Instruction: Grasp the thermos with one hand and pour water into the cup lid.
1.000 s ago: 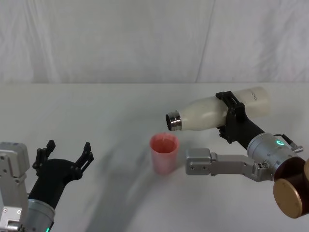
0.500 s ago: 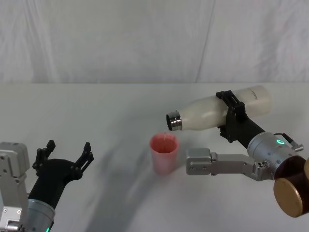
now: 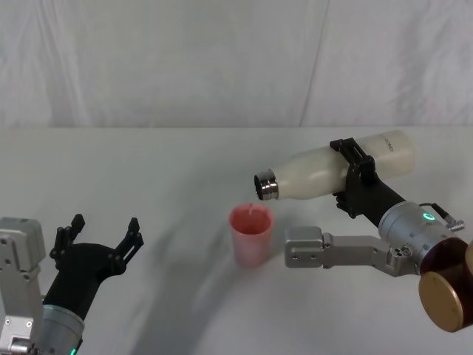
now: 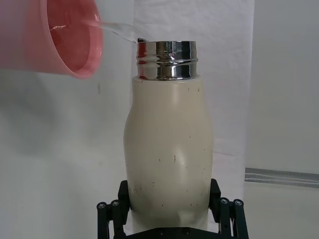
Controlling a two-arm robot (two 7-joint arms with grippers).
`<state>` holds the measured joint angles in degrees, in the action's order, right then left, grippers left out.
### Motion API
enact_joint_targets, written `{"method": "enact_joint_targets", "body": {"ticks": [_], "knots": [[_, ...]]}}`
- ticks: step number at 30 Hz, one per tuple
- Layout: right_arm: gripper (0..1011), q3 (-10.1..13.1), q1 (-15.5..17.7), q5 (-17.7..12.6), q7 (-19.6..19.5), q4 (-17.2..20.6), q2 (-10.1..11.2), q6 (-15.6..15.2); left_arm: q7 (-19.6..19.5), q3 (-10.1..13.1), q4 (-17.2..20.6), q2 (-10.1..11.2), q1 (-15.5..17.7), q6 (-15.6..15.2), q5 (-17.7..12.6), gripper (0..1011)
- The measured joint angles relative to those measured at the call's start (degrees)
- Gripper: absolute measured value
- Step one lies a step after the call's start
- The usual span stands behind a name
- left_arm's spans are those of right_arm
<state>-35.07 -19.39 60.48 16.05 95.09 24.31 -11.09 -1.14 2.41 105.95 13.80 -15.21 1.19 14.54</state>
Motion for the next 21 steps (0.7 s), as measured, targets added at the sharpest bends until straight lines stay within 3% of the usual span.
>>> {"method": "enact_joint_targets", "body": {"ticks": [7, 12, 21], "knots": [[950, 0.5, 0.4, -1.2, -0.4, 0.0, -0.3, 0.5, 0.0, 0.0, 0.0, 0.0, 0.0, 0.0, 0.0, 1001], [950, 2.5, 1.6, -5.9, -2.9, -1.1, -1.7, 2.5, 0.0, 0.0, 0.0, 0.0, 0.0, 0.0, 0.0, 1001], [950, 4.4, 2.9, -10.2, -5.2, -1.8, -3.0, 4.3, 0.0, 0.0, 0.0, 0.0, 0.0, 0.0, 0.0, 1001]]}}
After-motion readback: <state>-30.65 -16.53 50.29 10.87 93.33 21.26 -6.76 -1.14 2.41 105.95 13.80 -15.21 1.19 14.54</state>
